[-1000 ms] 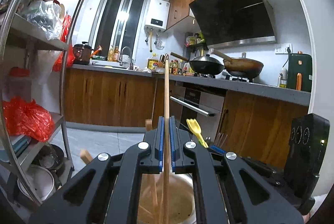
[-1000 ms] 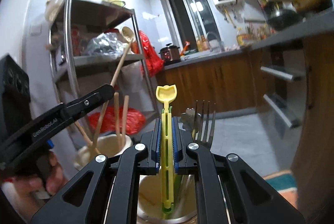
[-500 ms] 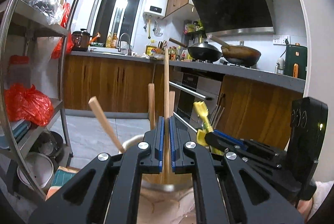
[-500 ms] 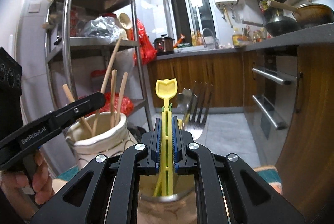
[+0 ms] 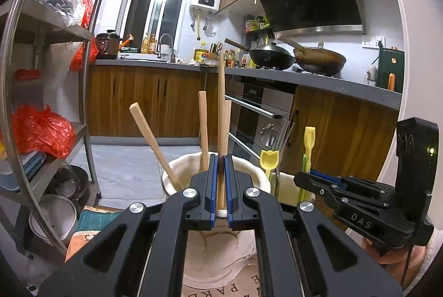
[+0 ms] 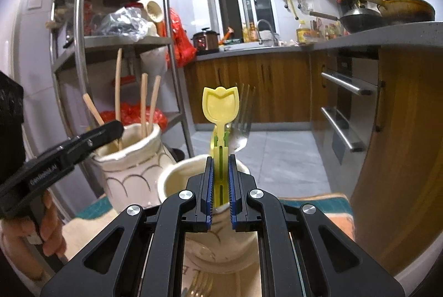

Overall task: Organize utensils
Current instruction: 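Release the chopstick into the tall cup while the right tool releases the yellow spoon into the short cup, then move both tools back down toward the last utensils on the cloth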

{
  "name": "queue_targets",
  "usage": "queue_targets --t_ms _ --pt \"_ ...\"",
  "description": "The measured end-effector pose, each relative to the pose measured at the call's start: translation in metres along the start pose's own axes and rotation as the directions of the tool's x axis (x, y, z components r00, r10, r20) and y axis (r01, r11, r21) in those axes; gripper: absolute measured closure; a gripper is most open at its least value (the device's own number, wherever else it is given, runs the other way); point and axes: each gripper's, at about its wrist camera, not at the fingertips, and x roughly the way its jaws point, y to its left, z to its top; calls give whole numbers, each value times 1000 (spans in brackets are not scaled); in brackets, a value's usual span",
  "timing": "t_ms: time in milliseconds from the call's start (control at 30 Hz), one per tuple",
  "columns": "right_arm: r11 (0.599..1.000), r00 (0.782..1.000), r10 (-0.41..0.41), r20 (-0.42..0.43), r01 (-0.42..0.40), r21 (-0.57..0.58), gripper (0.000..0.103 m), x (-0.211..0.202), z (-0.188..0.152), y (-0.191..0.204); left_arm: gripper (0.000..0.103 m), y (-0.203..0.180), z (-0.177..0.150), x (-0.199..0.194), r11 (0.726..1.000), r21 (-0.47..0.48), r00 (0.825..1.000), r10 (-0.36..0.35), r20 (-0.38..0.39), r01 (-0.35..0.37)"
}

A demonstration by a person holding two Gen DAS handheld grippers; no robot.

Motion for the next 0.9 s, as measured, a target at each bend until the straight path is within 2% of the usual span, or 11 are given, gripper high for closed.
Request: queue_targets --t_ms 433,500,567,700,833,900 --pt "999 1000 -12 -10 13 37 92 -1 0 -7 96 0 -2 -11 1000 2 1000 14 12 -14" --pt "999 1000 -13 -7 14 42 87 -2 0 -8 90 -1 -2 -15 1000 7 1000 16 17 -16" --pt "999 1000 -16 -5 16 51 83 -2 1 -9 74 -2 -4 -20 1000 8 999 24 31 -24" --pt "998 1000 -15 4 15 57 81 -6 1 -10 71 -5 -5 -29 999 23 999 30 45 -32" --pt "998 999 -25 29 23 64 75 -16 3 -12 62 -6 -9 -33 998 32 998 43 45 -45" --pt "997 999 -29 36 26 66 66 -23 3 -14 59 -7 -11 -35 998 39 998 52 45 -54"
